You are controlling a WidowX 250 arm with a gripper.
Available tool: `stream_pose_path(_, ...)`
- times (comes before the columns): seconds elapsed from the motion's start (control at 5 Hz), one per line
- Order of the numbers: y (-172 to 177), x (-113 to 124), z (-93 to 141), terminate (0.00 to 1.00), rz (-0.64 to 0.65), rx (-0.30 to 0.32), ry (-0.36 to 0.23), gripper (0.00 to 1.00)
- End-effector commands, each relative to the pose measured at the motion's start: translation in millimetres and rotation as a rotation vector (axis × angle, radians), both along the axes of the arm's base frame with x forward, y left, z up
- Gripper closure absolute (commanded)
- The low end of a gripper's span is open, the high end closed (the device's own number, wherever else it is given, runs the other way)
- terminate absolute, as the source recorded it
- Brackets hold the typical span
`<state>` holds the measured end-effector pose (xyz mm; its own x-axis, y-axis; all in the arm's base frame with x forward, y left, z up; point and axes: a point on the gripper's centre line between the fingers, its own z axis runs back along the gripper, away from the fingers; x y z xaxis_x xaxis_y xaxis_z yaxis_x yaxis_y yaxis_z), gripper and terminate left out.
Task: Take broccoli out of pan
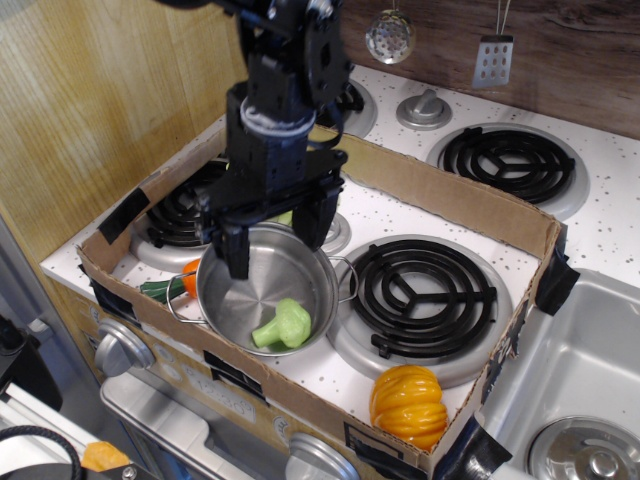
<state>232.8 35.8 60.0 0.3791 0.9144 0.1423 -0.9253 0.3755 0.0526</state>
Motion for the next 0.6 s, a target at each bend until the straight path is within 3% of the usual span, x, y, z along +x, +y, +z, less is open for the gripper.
stream_pose_path(0.0,-3,0,-11,0.0,0.065,-0.005,-0.072,0.0)
stream_pose_path(0.4,-5,-1,-25,0.0,0.108,-0.005,-0.101,0.0)
